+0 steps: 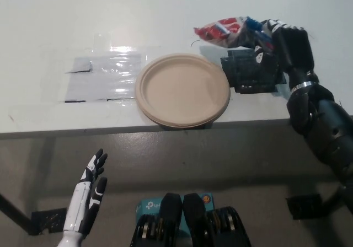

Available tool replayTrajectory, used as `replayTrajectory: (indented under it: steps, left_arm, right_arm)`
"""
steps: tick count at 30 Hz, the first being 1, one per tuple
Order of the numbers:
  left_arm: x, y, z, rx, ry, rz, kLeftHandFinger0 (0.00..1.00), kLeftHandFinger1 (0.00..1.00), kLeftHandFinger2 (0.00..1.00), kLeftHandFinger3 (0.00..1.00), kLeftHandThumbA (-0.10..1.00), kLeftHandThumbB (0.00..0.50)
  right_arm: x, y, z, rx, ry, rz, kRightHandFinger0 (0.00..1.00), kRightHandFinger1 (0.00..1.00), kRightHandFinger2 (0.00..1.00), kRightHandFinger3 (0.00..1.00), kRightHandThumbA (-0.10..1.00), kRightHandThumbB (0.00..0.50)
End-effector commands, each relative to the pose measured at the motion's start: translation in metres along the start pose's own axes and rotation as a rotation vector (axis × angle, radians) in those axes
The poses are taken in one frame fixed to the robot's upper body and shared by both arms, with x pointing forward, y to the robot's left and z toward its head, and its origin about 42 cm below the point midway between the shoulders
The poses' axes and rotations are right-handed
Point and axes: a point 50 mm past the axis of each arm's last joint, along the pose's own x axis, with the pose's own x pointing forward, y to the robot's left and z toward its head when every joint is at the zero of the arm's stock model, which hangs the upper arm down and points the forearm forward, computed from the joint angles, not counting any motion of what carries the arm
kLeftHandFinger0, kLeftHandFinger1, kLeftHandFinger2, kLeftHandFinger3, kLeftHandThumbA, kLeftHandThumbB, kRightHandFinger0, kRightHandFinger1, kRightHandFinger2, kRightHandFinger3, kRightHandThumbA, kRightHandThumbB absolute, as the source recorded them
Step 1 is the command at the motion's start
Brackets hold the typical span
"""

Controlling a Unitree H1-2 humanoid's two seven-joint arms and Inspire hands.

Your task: The robot picks up a small bag of sunflower seeds on the right hand side and take it to the empty plate on the left hand side then pours some sunflower seeds on to the plate.

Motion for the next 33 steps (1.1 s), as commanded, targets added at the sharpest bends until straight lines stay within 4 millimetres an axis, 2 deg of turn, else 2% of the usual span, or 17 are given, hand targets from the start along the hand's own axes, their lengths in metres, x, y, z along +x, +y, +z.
replayTrajectory:
  steps: [1, 4, 7, 9, 11, 14, 15, 18, 21, 23, 25, 27, 31, 33]
  left_arm:
    - [0.007, 0.004, 0.009, -0.011, -0.047, 0.005, 1.00, 1.00, 1.00, 1.00, 1.00, 0.112]
    - [0.007, 0.004, 0.009, -0.011, -0.050, 0.003, 1.00, 1.00, 1.00, 1.00, 1.00, 0.112]
    - [0.007, 0.004, 0.009, -0.010, -0.047, 0.003, 1.00, 1.00, 1.00, 1.00, 1.00, 0.117]
    - [0.008, 0.004, 0.010, -0.009, -0.048, 0.003, 1.00, 1.00, 1.00, 1.00, 1.00, 0.122]
    - [0.008, 0.004, 0.009, -0.003, -0.049, 0.001, 1.00, 1.00, 1.00, 1.00, 1.00, 0.112]
    - [0.008, 0.004, 0.009, -0.010, -0.051, 0.000, 1.00, 1.00, 1.00, 1.00, 1.00, 0.112]
    - [0.008, 0.004, 0.009, -0.006, -0.055, -0.003, 1.00, 1.00, 1.00, 1.00, 1.00, 0.101]
    - [0.008, 0.004, 0.009, -0.003, -0.051, -0.002, 1.00, 1.00, 1.00, 1.00, 1.00, 0.108]
    - [0.008, 0.004, 0.009, 0.004, -0.051, -0.006, 1.00, 1.00, 1.00, 1.00, 1.00, 0.109]
    - [0.008, 0.004, 0.008, 0.001, -0.054, -0.007, 1.00, 1.00, 1.00, 1.00, 1.00, 0.110]
    - [0.008, 0.004, 0.008, -0.003, -0.052, -0.009, 1.00, 1.00, 1.00, 1.00, 1.00, 0.110]
    - [0.008, 0.004, 0.008, 0.000, -0.053, -0.011, 1.00, 1.00, 1.00, 1.00, 1.00, 0.109]
    - [0.008, 0.003, 0.007, 0.002, -0.053, -0.013, 1.00, 1.00, 1.00, 1.00, 1.00, 0.106]
    - [0.008, 0.003, 0.007, 0.005, -0.054, -0.011, 1.00, 1.00, 1.00, 1.00, 1.00, 0.107]
  right_arm:
    - [0.024, -0.021, 0.023, -0.007, -0.136, -0.078, 0.00, 0.21, 0.64, 0.46, -0.10, 0.163]
    - [0.022, -0.017, 0.025, -0.017, -0.155, -0.054, 0.00, 0.21, 0.64, 0.45, -0.10, 0.154]
    - [0.020, -0.014, 0.027, -0.048, -0.179, -0.060, 0.00, 0.15, 0.57, 0.41, -0.10, 0.171]
    - [0.019, -0.012, 0.026, -0.056, -0.179, -0.038, 0.00, 0.14, 0.59, 0.43, -0.10, 0.137]
    - [0.016, -0.011, 0.023, -0.074, -0.194, -0.028, 0.00, 0.18, 0.66, 0.51, -0.10, 0.151]
    - [0.014, -0.013, 0.021, -0.096, -0.213, -0.033, 0.00, 0.19, 0.68, 0.54, -0.10, 0.158]
    - [0.014, -0.014, 0.019, -0.114, -0.223, -0.031, 0.00, 0.23, 0.72, 0.59, -0.10, 0.169]
    - [0.014, -0.016, 0.017, -0.134, -0.243, -0.018, 0.00, 0.29, 0.79, 0.66, -0.10, 0.157]
    - [0.014, -0.019, 0.016, -0.164, -0.272, -0.027, 0.00, 0.31, 0.79, 0.65, -0.10, 0.177]
    - [0.014, -0.022, 0.016, -0.170, -0.296, -0.037, 0.00, 0.30, 0.76, 0.61, -0.10, 0.183]
    - [0.015, -0.024, 0.016, -0.196, -0.318, -0.037, 0.00, 0.30, 0.77, 0.60, -0.10, 0.156]
    - [0.016, -0.025, 0.016, -0.215, -0.328, -0.025, 0.00, 0.32, 0.81, 0.64, -0.10, 0.127]
    - [0.018, -0.031, 0.020, -0.275, -0.390, -0.061, 0.00, 0.31, 0.78, 0.57, -0.10, 0.165]
    - [0.021, -0.033, 0.023, -0.282, -0.402, -0.053, 0.00, 0.31, 0.78, 0.57, -0.10, 0.156]
